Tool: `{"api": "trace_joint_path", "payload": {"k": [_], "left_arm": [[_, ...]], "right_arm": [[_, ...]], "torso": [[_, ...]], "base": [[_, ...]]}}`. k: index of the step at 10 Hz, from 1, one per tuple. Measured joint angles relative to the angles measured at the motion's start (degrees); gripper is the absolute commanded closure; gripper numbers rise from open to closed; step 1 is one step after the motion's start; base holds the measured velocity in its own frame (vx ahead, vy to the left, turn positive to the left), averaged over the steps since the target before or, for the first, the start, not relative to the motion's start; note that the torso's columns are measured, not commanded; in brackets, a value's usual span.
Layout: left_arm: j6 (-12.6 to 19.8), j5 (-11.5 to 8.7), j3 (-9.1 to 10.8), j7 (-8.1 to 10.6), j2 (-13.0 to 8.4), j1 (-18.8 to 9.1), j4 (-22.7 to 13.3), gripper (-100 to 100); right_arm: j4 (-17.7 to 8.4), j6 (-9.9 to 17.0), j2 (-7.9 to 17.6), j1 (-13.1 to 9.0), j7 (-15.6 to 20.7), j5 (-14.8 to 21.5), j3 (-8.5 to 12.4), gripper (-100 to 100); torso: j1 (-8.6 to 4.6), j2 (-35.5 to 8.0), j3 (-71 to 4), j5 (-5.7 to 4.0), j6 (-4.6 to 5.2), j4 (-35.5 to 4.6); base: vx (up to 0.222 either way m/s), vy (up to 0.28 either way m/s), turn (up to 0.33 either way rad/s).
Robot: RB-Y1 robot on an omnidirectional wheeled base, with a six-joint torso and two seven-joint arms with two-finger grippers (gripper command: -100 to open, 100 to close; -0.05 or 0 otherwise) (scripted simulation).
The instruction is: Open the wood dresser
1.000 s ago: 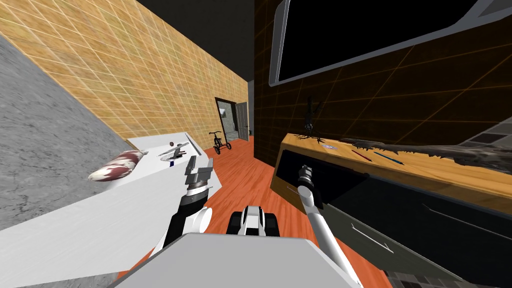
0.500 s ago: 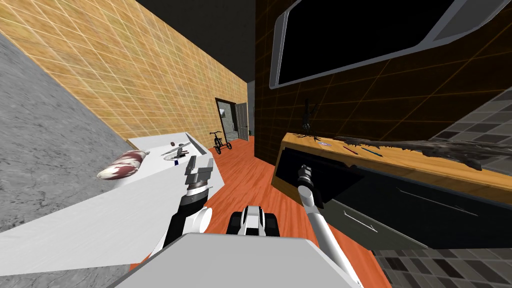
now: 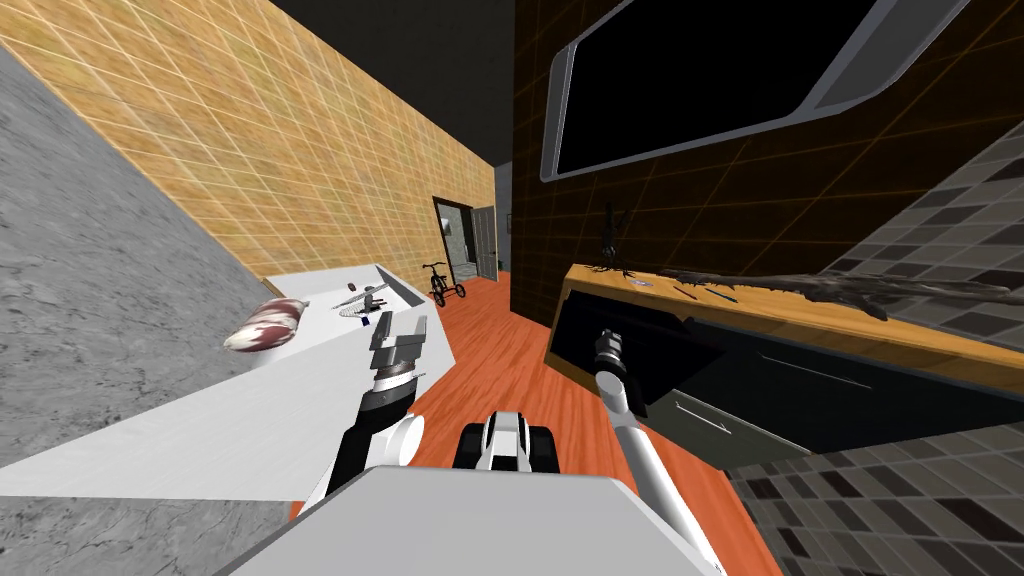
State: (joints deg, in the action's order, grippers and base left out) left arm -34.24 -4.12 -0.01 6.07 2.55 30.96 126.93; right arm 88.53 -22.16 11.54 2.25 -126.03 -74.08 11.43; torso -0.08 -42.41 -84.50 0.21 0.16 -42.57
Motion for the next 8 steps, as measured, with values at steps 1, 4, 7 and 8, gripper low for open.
{"api": "trace_joint_path", "payload": {"k": [1, 4, 7, 8], "left_arm": [[0.00, 0.00, 0.00, 0.00, 0.00, 0.01, 0.00, 0], [0.00, 0.00, 0.00, 0.00, 0.00, 0.01, 0.00, 0], [0.00, 0.00, 0.00, 0.00, 0.00, 0.01, 0.00, 0], [0.00, 0.00, 0.00, 0.00, 0.00, 0.01, 0.00, 0]], "right_arm": [[-0.50, 1.68, 0.58, -1.20, 1.29, -1.64, 1.78, -100], [-2.39, 6.66, 2.83, -4.15, 4.14, -5.24, 5.85, -100], [-4.68, 10.68, 5.30, -7.08, 5.83, -8.10, 9.06, -100], [-4.65, 11.65, 5.32, -7.47, 6.66, -8.88, 9.92, -100]], "torso": [[0.13, 0.20, -0.13, -0.07, -0.08, 0.17], [0.06, 0.16, -0.09, -0.21, -0.15, 0.29], [0.01, 0.10, -0.05, -0.23, -0.15, 0.27], [0.01, 0.13, -0.07, -0.24, -0.16, 0.28]], "base": [[-0.015, 0.121, -0.070], [-0.014, 0.109, -0.039], [-0.014, 0.074, -0.031], [-0.004, 0.068, -0.019]]}}
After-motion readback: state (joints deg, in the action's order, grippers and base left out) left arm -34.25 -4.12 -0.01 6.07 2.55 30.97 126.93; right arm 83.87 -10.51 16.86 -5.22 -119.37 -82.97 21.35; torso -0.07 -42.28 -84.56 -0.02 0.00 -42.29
